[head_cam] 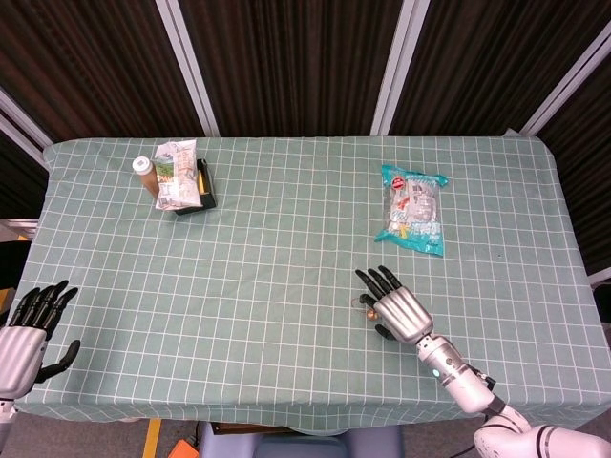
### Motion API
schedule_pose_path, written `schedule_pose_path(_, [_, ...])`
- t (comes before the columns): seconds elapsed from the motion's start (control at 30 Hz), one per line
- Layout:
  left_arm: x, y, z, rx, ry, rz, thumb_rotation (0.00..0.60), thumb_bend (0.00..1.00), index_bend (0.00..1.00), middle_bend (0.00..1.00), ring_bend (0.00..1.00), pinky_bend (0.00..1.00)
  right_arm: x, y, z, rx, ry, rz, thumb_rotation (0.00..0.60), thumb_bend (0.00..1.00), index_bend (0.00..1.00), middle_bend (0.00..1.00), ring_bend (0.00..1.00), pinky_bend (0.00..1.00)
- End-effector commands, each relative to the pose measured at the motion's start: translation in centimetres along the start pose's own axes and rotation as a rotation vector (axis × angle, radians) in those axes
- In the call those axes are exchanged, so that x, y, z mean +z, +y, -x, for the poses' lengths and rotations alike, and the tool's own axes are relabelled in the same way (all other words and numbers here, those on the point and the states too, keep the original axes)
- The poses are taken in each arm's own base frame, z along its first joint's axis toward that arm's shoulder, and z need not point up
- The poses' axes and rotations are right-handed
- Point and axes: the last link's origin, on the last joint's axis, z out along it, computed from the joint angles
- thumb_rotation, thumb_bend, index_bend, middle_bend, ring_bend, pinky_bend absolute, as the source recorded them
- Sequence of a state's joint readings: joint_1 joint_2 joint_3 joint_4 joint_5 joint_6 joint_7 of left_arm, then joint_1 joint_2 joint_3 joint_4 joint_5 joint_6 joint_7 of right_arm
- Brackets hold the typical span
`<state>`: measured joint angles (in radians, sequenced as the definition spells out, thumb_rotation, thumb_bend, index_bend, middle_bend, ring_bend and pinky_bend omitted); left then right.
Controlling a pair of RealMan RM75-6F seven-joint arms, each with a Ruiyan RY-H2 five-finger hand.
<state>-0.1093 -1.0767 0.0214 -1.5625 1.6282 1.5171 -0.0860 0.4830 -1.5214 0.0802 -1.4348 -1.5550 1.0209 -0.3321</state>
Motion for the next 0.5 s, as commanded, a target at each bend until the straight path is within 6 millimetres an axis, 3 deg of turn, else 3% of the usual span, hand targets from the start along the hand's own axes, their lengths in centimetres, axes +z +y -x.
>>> schedule_pose_path(0.03, [0.0,-0.3,-0.2,-0.004,0.008,-0.011,0.6,0.4,0.0,0.0,0.0,0.0,0.3,0.0,0.2,0.011,0.0,0.012,0.6,0.42,0.53,0.04,0.0,0.0])
schedule_pose_path(0.5, [-0.2,-0.4,-0.3,-0.005,-0.002,-0.018,0.6,0.4,0.0,0.0,0.0,0.0,1.6,0.4,1.7,0.014,-0.043,0.039,0.6,0.47,0.61,0.06,0.0,0.0])
